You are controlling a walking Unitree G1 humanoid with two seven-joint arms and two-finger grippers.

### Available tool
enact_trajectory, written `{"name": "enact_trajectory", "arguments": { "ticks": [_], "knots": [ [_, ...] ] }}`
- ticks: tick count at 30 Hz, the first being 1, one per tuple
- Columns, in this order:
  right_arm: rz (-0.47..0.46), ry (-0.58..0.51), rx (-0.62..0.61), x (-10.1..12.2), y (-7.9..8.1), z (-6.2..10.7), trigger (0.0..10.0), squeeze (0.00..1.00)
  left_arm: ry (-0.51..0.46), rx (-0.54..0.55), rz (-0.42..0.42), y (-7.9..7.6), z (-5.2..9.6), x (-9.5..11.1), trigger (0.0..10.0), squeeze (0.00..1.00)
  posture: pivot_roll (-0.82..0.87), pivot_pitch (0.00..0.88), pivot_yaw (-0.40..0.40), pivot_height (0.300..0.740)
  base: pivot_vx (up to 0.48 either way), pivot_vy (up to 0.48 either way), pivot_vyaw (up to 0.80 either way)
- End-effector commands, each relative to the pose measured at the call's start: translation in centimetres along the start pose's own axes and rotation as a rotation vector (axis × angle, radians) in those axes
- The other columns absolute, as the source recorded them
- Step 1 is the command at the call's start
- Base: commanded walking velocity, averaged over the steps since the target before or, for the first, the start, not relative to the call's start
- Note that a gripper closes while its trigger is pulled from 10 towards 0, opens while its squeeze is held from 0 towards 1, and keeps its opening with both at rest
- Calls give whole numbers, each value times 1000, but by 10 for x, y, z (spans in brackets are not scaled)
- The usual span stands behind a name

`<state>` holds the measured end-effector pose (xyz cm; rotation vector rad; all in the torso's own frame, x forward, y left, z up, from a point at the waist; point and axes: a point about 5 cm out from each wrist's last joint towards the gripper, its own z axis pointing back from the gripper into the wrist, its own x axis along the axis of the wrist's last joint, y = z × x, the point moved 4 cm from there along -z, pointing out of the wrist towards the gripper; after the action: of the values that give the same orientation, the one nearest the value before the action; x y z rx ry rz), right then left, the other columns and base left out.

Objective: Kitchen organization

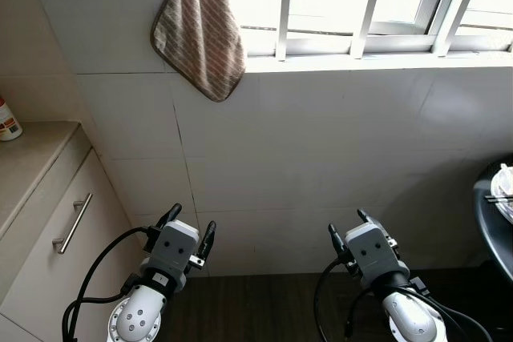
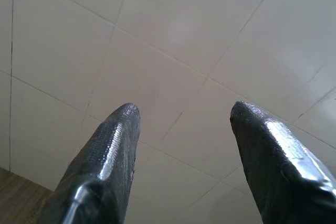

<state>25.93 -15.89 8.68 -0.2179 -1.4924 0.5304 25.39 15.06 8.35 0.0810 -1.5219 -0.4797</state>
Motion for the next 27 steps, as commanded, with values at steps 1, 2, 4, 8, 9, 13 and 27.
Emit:
{"name": "enact_trajectory", "arguments": {
  "ticks": [1,2,4,8,9,13,27],
  "knots": [
    [-7,-16,-15,3,-2,-1,10000,0,-1,-5,12,0,0,1,10000,0,0,0,6,740,0,0,0],
    [-7,-18,-17,3,-2,-1,10000,0,-1,-6,13,0,0,1,10000,0,0,0,6,740,0,0,0],
    [-9,-17,-16,3,-2,-1,10000,0,-3,-9,14,0,0,2,10000,0,4,0,1,740,0,0,0],
    [-12,-16,-13,3,-2,-2,10000,0,-3,-10,17,-1,0,2,10000,0,6,0,0,740,0,0,0],
    [-15,-16,-11,3,-2,-2,10000,0,-9,-7,20,-1,0,2,10000,0,5,0,0,740,0,0,0],
    [-14,-16,-12,2,-2,-2,10000,0,-9,-10,24,-1,0,2,10000,0,4,0,-2,740,0,0,0],
    [-25,-27,-8,4,-3,-4,10000,0,-15,-6,27,-2,0,3,10000,0,5,0,-8,740,0,0,0]
  ]
}}
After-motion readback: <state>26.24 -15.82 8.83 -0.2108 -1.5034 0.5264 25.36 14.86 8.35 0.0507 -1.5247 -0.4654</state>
